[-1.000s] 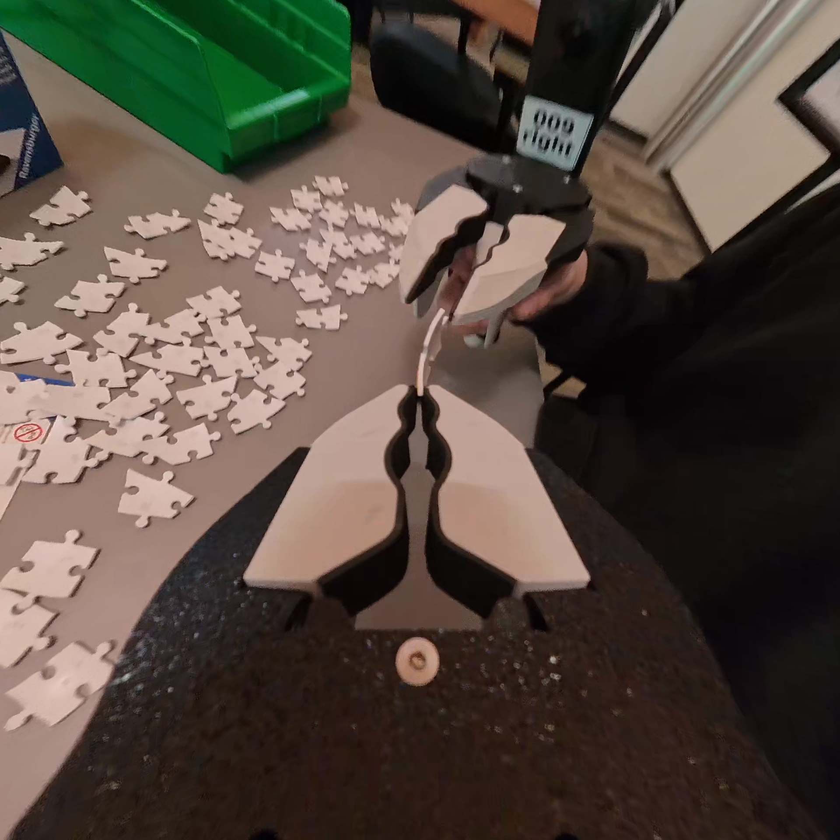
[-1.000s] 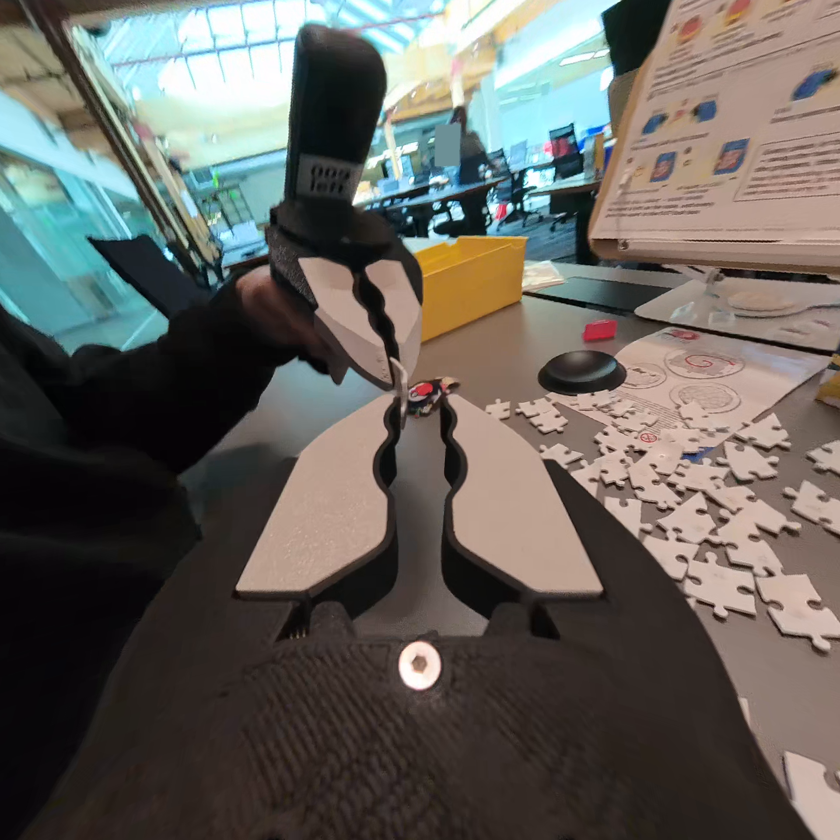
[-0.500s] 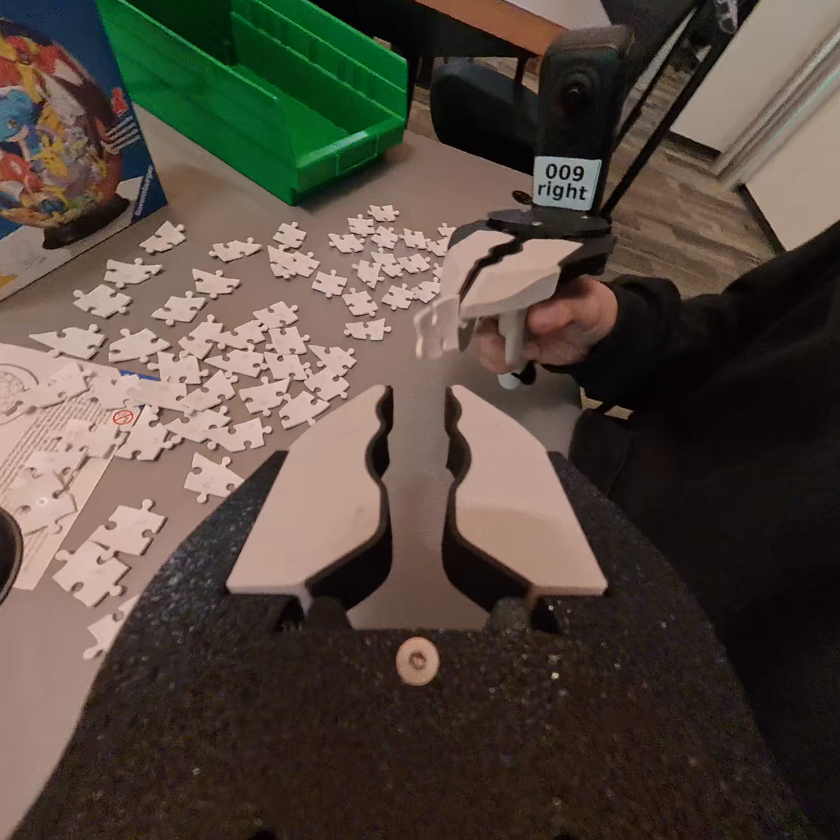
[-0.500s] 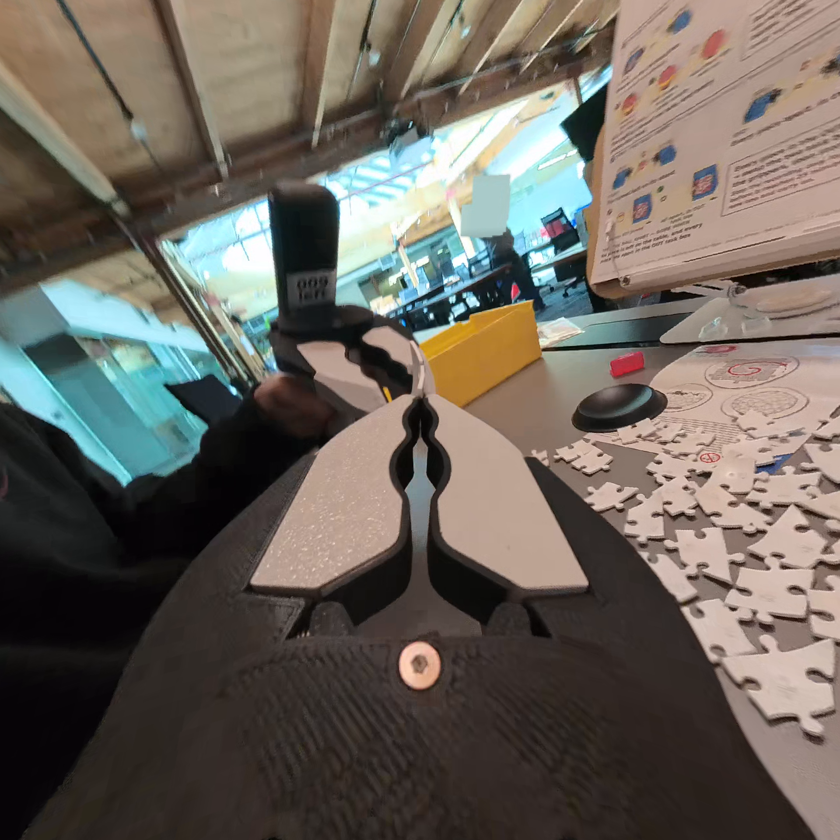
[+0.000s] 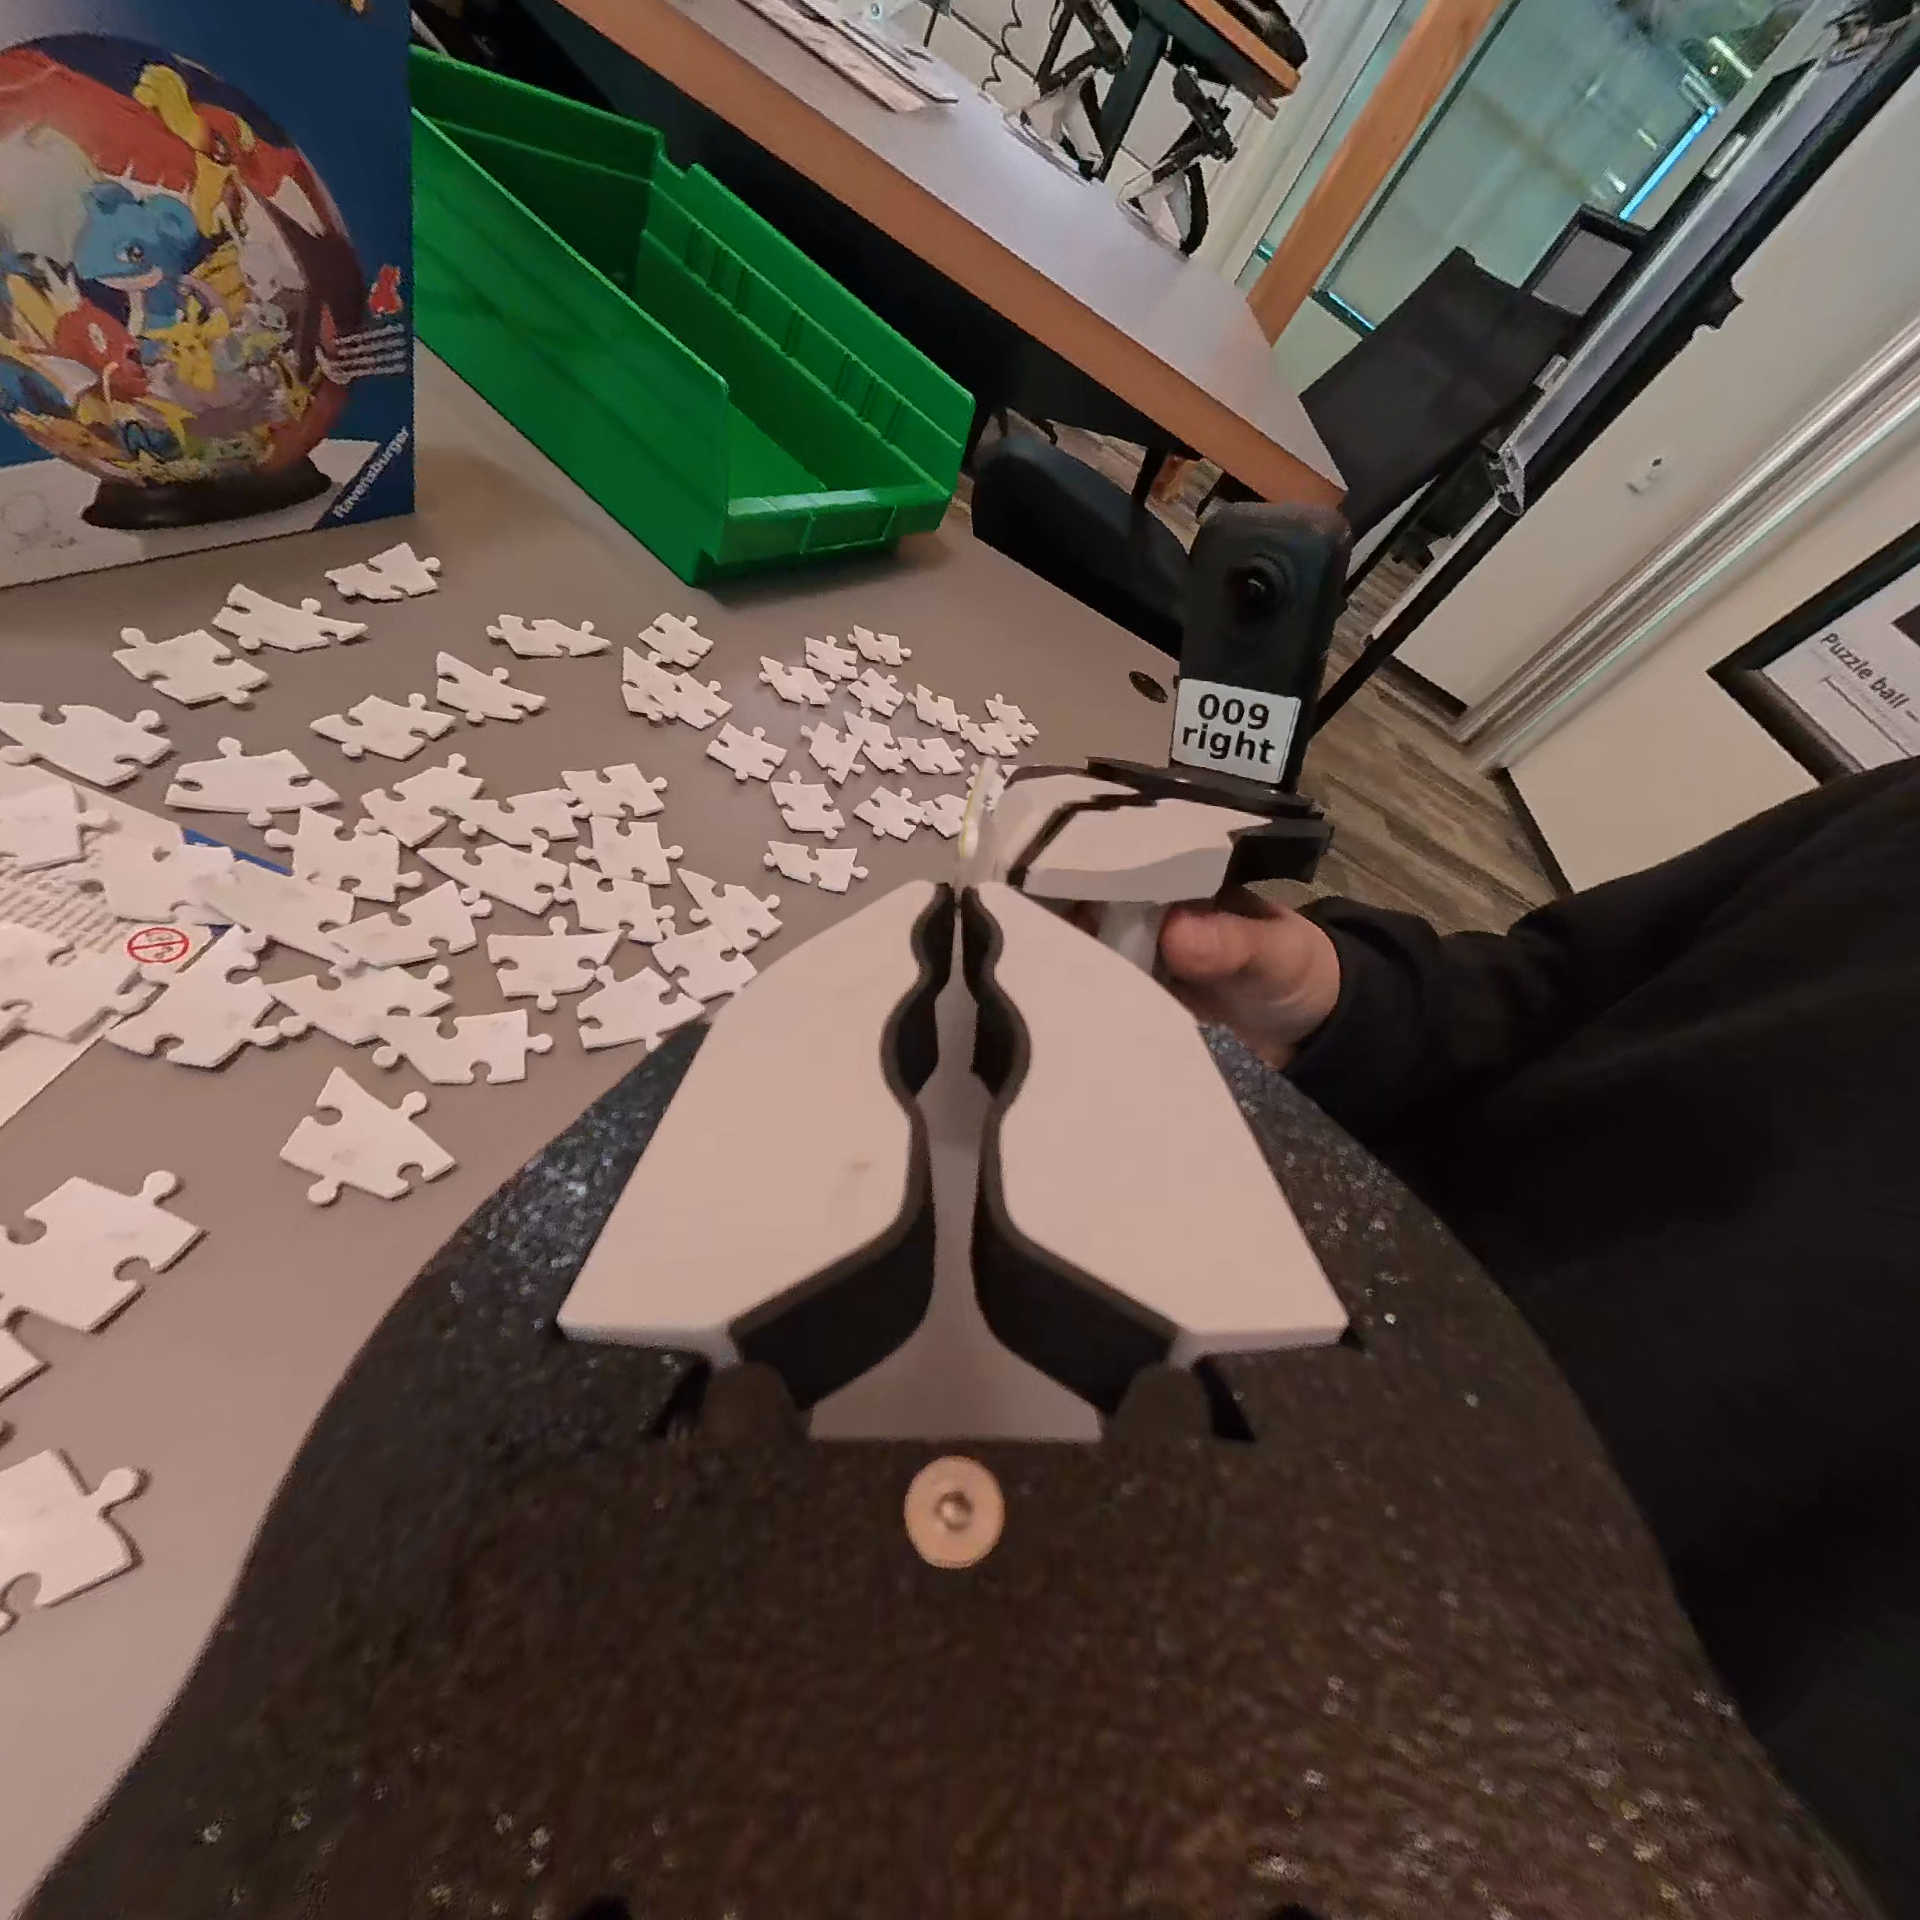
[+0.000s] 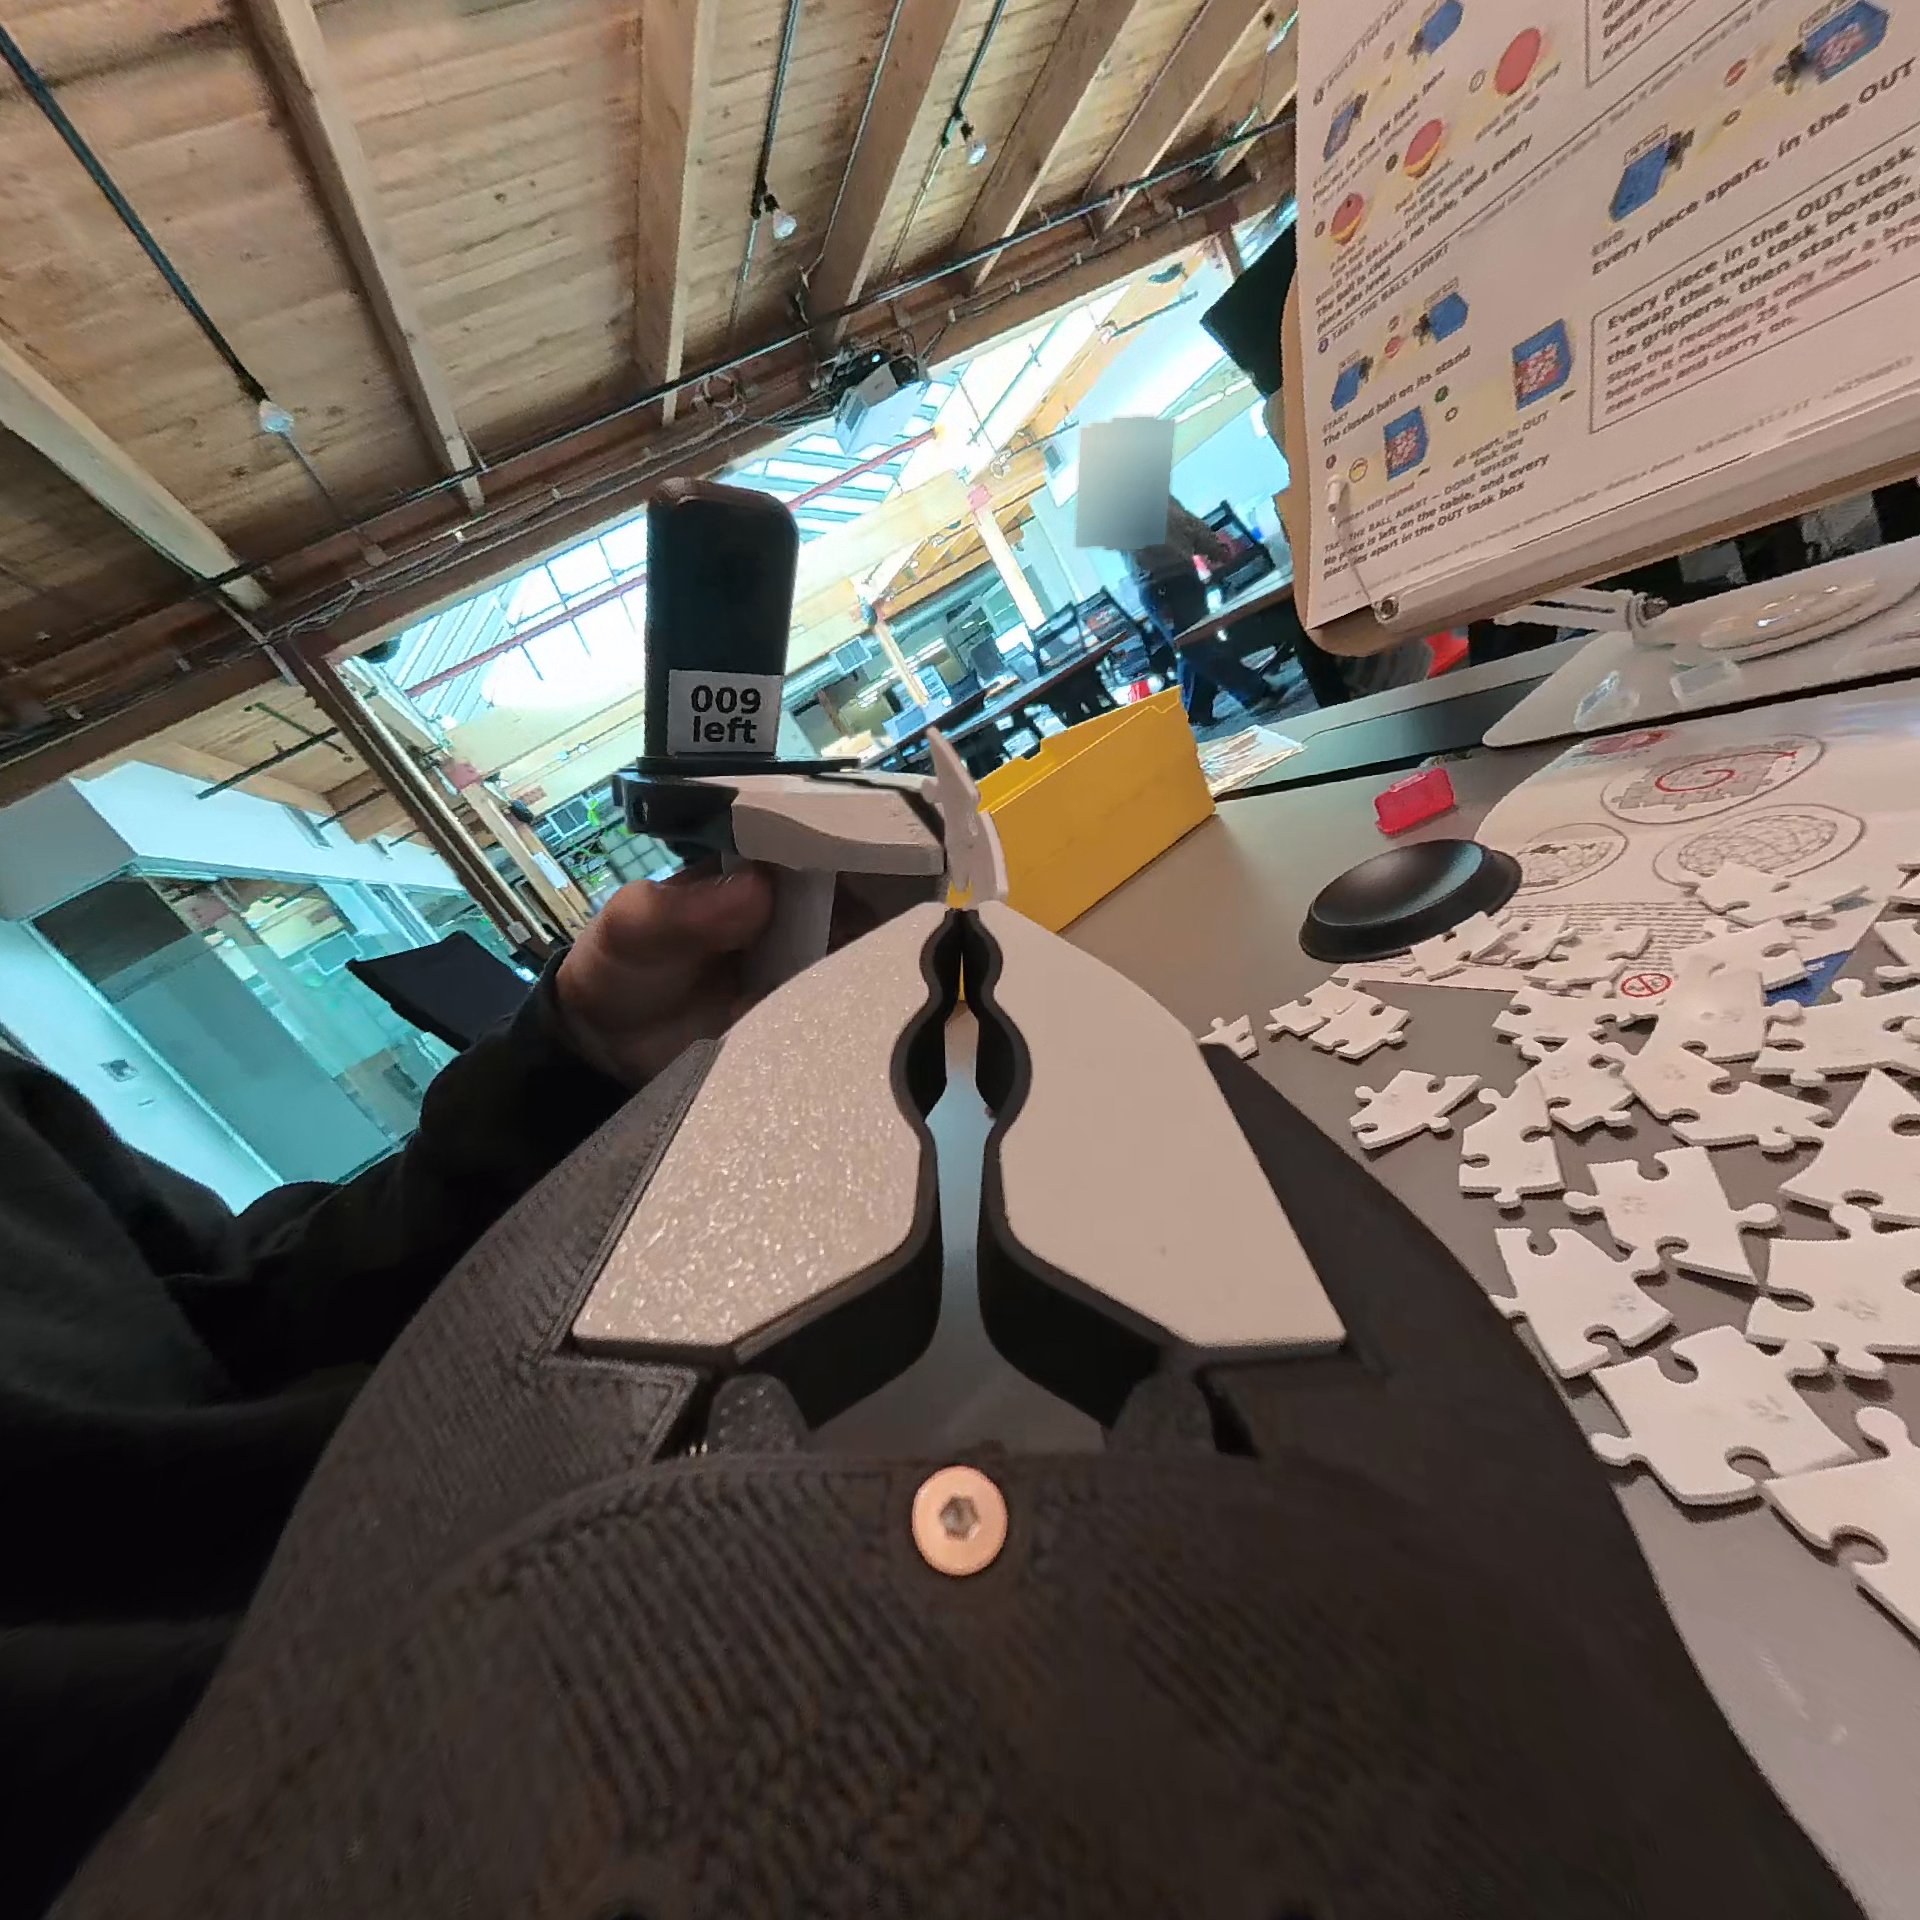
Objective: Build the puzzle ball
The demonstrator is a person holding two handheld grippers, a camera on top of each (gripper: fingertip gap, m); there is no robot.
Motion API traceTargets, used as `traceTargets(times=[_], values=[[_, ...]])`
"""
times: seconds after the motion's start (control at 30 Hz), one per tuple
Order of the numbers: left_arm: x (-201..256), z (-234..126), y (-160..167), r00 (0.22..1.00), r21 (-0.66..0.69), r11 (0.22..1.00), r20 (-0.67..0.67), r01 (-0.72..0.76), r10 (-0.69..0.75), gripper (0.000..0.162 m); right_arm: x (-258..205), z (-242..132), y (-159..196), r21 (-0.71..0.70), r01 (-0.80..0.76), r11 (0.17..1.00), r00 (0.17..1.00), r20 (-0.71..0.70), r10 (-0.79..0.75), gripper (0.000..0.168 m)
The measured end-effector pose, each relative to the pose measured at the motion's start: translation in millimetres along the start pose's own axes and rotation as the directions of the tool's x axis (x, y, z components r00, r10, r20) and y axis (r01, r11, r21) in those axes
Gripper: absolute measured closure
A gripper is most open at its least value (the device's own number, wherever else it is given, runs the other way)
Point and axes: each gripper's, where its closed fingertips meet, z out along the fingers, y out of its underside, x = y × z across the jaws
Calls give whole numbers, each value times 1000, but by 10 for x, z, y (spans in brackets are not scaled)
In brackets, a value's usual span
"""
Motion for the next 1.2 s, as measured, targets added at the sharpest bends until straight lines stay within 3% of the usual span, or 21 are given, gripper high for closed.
traceTargets(times=[0.17,0.33,0.47,0.67,0.9,1.2], values=[[-78,-42,2,999,-1,999,6,33,-33,162,70,31,40,-27,-17,999,1000,-25,17,168],[-439,-229,137,991,-191,979,130,64,-39,162,202,-17,117,-130,32,991,997,-71,-42,168],[-1010,-343,184,968,-417,901,251,120,-13,162,287,-44,227,-266,157,951,980,-75,-183,166],[-1531,-134,418,972,-680,714,236,168,-5,162,304,-96,242,-343,289,894,943,-57,-327,163],[-1756,24,591,963,-742,624,261,245,-68,162,380,-194,224,-368,286,885,942,-60,-330,164],[-1811,33,673,949,-747,605,313,277,-48,161,427,-233,196,-366,269,891,948,-63,-312,167]])
